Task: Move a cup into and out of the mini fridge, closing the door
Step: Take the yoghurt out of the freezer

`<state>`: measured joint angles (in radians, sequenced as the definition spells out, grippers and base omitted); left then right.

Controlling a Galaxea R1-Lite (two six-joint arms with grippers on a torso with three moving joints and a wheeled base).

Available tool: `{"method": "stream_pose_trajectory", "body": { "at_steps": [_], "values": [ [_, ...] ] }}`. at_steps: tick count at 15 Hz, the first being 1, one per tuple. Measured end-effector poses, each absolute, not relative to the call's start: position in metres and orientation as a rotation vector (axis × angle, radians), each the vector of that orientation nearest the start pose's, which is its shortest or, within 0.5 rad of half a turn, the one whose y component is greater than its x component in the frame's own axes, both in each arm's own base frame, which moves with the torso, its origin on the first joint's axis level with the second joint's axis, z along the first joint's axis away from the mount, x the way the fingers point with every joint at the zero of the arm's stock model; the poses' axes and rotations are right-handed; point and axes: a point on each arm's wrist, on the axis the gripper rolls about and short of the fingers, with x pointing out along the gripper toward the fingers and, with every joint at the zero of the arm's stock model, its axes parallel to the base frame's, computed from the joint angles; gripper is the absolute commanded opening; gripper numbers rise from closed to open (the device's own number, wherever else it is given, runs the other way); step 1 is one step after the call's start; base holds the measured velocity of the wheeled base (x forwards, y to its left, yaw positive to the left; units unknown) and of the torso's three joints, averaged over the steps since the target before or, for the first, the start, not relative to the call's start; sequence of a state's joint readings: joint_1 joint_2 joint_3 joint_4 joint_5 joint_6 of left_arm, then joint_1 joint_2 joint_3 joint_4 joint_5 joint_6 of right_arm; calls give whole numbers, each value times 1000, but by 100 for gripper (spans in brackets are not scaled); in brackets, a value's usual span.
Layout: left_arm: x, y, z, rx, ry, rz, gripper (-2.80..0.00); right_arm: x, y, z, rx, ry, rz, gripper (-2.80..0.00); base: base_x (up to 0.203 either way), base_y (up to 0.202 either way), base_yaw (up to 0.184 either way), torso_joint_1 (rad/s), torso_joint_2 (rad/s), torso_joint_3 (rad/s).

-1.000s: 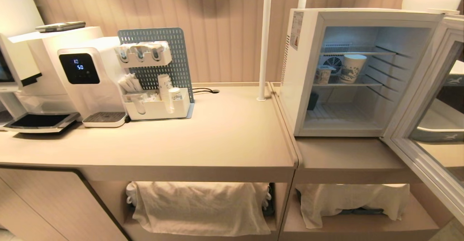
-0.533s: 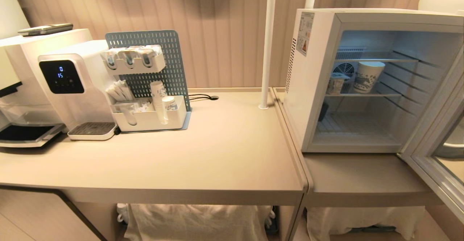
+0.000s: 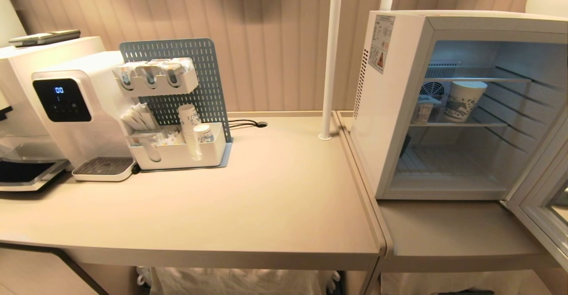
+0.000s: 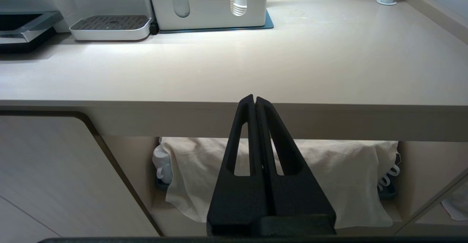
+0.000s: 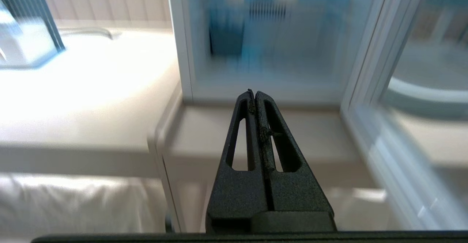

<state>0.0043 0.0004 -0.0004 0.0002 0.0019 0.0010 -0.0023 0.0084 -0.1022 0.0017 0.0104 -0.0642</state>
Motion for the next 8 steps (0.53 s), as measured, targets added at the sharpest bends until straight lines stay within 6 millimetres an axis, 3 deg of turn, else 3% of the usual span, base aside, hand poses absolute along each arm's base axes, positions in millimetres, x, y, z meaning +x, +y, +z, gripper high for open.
{"method": "stream_pose_trajectory", "body": {
  "at_steps": [3,4,6,8],
  "values": [
    [-23,0,75,0,0,6,-280,-55,1,183,-68,-234,18,-280,0,0,0,0,0,0],
    [-23,0,75,-2,0,6,-280,-52,1,207,-66,-225,23,-280,0,0,0,0,0,0],
    [-23,0,75,-3,0,6,-280,-19,1,247,-60,-114,36,-280,0,0,0,0,0,0],
    [-23,0,75,-4,0,6,-280,34,1,269,-56,48,52,-280,0,0,0,0,0,0]
  ]
}}
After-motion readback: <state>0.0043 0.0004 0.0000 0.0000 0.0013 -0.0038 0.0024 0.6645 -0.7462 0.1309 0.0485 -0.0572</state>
